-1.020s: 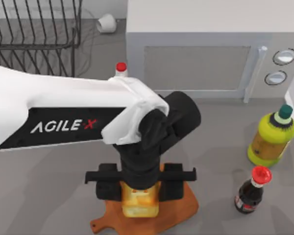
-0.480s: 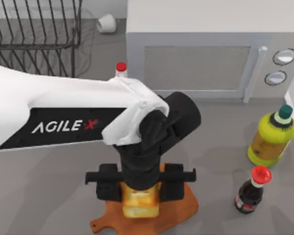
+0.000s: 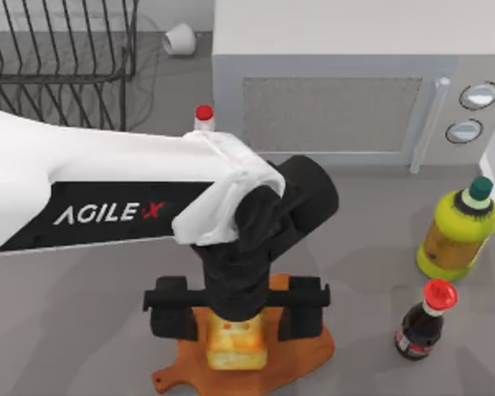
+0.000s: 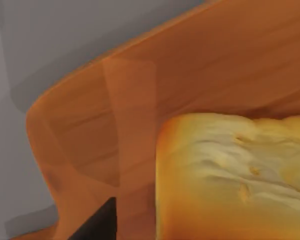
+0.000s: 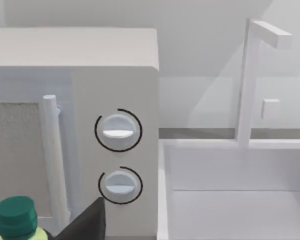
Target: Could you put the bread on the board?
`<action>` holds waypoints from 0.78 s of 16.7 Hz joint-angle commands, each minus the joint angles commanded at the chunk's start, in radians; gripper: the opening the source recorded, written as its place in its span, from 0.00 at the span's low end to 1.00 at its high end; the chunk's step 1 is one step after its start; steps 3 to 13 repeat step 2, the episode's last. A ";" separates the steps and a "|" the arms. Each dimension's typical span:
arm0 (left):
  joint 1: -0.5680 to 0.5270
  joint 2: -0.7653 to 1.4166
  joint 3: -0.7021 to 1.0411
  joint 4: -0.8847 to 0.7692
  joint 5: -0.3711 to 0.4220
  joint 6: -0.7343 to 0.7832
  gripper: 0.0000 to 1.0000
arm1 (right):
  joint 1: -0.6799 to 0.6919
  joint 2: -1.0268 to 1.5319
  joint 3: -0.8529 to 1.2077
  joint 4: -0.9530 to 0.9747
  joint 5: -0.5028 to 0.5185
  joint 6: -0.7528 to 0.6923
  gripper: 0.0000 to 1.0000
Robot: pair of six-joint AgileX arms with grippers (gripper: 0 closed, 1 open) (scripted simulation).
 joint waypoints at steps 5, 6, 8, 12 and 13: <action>0.000 0.000 0.000 0.000 0.000 0.000 1.00 | 0.000 0.000 0.000 0.000 0.000 0.000 1.00; 0.000 0.000 0.000 0.000 0.000 0.000 1.00 | 0.000 0.000 0.000 0.000 0.000 0.000 1.00; 0.000 0.000 0.000 0.000 0.000 0.000 1.00 | 0.000 0.000 0.000 0.000 0.000 0.000 1.00; 0.000 0.000 0.000 0.000 0.000 0.000 1.00 | 0.000 0.000 0.000 0.000 0.000 0.000 1.00; 0.000 0.000 0.000 0.000 0.000 0.000 1.00 | 0.000 0.000 0.000 0.000 0.000 0.000 1.00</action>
